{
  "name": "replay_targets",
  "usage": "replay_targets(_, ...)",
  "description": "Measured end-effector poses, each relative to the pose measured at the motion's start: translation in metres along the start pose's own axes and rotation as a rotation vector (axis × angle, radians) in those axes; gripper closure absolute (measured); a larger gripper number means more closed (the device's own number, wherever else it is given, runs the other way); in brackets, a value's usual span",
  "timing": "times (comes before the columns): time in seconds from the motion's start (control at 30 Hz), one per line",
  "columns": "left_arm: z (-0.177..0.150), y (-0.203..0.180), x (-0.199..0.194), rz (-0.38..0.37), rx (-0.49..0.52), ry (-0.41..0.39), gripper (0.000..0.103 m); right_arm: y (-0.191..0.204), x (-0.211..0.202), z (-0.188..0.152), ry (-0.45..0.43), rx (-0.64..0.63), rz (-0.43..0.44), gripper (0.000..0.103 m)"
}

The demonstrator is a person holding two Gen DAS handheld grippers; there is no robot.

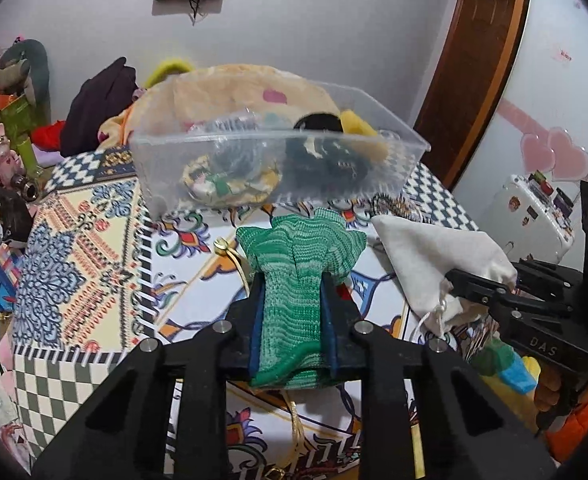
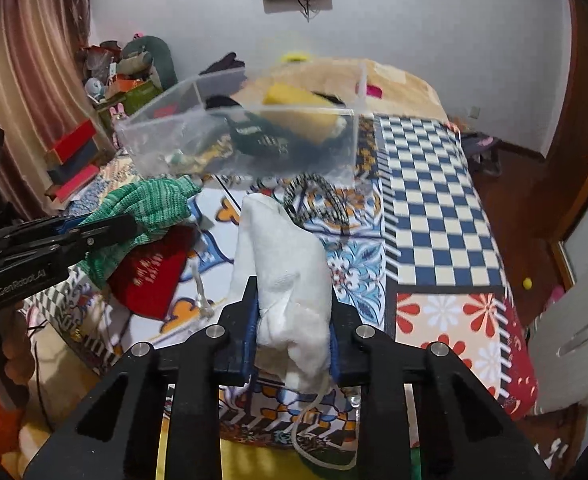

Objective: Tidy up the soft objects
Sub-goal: 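Carry the glove and white cloth bag into the clear box and release both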

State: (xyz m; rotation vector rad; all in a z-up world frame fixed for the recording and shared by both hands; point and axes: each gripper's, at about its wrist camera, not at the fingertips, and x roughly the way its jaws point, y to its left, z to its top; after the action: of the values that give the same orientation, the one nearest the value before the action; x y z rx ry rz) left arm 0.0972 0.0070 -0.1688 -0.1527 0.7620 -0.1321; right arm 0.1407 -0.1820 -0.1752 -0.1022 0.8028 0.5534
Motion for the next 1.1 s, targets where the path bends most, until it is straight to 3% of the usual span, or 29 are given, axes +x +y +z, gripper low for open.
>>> replay_targets(0.3,0.026,0.006,-0.036,0.010,-0.011,-0.119,0.079,0.007,-0.026,0.035,-0.122,0.012,0.049,0.079)
replay_targets(0.7,0.075,0.015,-0.056,0.061,-0.007,-0.251,0.079,0.022,-0.034,0.094,-0.265,-0.025,0.041,0.078)
replay_targets(1.1,0.111,0.033,-0.031,0.112,-0.030,-0.259,0.079,0.032,-0.007,0.129,-0.283,-0.012,0.056,0.078)
